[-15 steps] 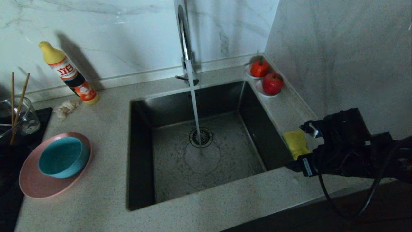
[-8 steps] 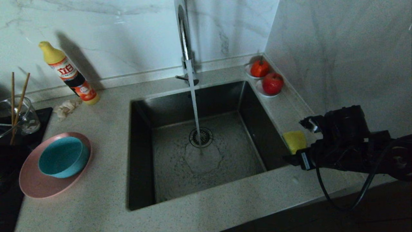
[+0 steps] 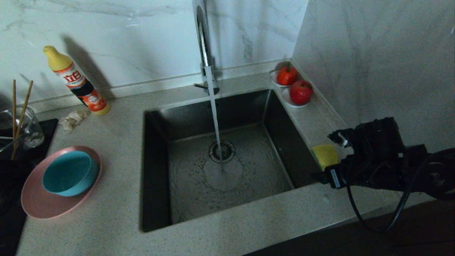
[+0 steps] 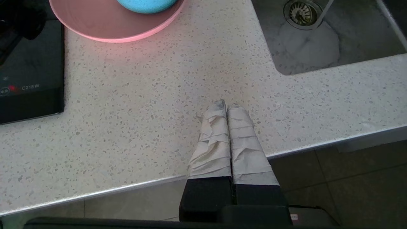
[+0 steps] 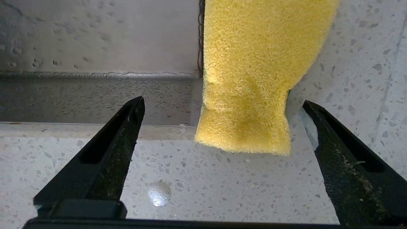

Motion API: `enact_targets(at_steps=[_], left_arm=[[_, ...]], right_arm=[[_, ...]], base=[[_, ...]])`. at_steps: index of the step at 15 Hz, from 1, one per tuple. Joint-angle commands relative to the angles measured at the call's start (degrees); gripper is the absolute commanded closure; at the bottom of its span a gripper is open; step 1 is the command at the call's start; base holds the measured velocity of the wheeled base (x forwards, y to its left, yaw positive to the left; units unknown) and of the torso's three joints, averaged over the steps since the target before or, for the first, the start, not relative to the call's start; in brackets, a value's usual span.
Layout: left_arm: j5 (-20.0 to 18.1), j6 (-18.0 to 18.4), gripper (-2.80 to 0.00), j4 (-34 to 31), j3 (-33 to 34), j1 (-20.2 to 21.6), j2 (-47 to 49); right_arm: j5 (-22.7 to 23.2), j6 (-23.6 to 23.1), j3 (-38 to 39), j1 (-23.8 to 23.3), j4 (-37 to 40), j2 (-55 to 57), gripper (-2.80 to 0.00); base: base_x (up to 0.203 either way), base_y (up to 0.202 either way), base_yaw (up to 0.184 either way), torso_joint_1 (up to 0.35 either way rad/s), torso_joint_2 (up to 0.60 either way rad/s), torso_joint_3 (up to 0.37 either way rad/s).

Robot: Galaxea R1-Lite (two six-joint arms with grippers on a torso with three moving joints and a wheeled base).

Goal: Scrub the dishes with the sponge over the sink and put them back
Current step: Pick up a bowl and the sponge

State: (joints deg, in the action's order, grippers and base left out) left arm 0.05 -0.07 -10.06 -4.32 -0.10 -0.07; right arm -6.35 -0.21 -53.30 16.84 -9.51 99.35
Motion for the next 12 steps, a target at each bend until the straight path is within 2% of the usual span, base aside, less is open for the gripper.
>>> enact_targets(at_steps=[1,2,12], left_arm=[[0.0,0.0,0.00,0.0,0.0,0.0,-0.1],[0.0,0.0,0.00,0.0,0.0,0.0,-0.1],[0.0,0.0,0.00,-0.1,0.0,0.0,0.0]], right_arm=[[-0.1,-0.1,0.0,0.0,0.4,0.3,-2.80],[-0.1,-0.1,0.0,0.0,0.4,0.2,0.00],[-0.8,-0.8,-0.2,0.0,1.9,-1.5,0.00]], base=[[0.000,0.000,0.000,0.000,0.00,0.000],[0.000,0.000,0.000,0.000,0.00,0.000],[0.000,0.000,0.000,0.000,0.00,0.000]])
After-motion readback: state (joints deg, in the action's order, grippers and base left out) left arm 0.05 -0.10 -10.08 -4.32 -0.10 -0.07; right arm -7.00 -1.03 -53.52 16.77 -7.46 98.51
